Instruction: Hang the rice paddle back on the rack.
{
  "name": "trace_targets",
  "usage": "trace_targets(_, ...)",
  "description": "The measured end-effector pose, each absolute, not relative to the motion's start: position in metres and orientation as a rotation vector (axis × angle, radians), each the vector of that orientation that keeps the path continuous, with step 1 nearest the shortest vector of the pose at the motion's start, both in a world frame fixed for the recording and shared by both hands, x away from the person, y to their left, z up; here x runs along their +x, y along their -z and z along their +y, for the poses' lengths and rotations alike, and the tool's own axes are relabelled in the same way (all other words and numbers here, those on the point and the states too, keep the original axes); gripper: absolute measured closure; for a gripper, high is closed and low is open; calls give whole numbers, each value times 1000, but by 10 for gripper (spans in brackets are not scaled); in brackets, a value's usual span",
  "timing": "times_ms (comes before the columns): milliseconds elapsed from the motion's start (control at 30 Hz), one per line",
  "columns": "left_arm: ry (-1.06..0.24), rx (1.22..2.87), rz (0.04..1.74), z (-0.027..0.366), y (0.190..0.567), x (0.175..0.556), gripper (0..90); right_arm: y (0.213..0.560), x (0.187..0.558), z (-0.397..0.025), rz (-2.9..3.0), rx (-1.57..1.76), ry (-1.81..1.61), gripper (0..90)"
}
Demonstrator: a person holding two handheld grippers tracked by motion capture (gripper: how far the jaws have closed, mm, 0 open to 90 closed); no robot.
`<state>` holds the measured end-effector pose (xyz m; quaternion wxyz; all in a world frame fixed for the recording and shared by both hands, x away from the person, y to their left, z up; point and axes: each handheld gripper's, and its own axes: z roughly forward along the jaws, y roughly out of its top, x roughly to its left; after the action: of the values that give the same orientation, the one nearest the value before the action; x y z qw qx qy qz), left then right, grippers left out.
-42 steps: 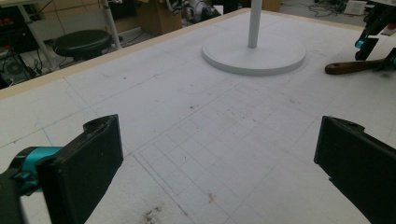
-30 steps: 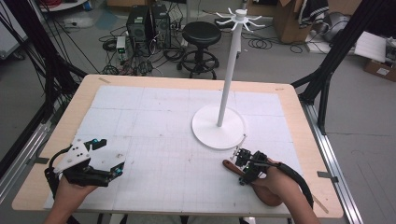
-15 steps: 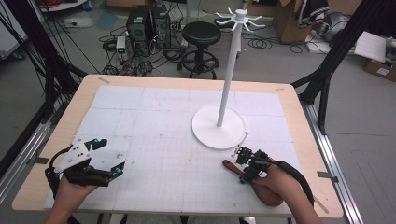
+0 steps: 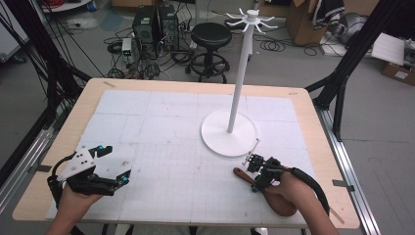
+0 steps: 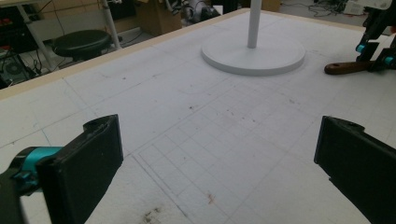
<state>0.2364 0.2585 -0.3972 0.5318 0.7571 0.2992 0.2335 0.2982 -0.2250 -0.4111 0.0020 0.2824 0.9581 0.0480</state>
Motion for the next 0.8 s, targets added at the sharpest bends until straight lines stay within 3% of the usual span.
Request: trace_targets(800,-559,1803,717,258,397,236,17,412,297,-227,3000,896,-187,788)
